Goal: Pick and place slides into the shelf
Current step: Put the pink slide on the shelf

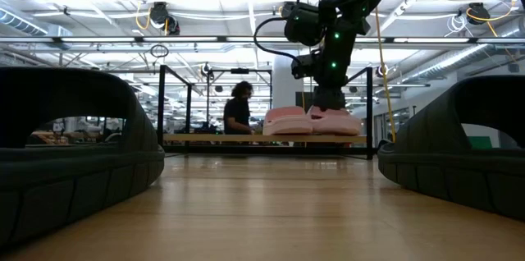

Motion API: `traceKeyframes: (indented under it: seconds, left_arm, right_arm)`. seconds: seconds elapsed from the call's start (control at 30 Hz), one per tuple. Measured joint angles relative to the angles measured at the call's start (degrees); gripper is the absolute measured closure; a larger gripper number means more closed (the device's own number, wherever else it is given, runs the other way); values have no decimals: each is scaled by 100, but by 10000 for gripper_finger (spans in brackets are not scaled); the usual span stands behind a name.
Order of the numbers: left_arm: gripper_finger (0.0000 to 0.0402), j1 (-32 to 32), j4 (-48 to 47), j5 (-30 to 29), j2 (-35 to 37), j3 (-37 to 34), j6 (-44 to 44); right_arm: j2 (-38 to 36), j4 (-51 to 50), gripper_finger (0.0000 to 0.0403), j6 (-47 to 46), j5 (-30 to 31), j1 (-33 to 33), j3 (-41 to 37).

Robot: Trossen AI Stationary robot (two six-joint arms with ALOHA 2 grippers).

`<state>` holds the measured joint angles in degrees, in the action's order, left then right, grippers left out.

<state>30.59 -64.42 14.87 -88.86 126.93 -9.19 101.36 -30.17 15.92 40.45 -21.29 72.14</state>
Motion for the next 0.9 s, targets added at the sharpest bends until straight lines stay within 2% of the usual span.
traceKeyframes:
  seconds: [0.1, 0.6, 0.9]
  left_arm:
    - [350, 1, -1, 0, 0, 0, 0]
    - [350, 0, -2, 0, 0, 2, 17]
    - [350, 0, -2, 0, 0, 2, 24]
  right_arm:
    - [11, -2, 361, -25, -201, -2, 0]
    - [11, -22, 281, -173, -196, 37, 0]
    - [11, -53, 252, -175, -171, 172, 0]
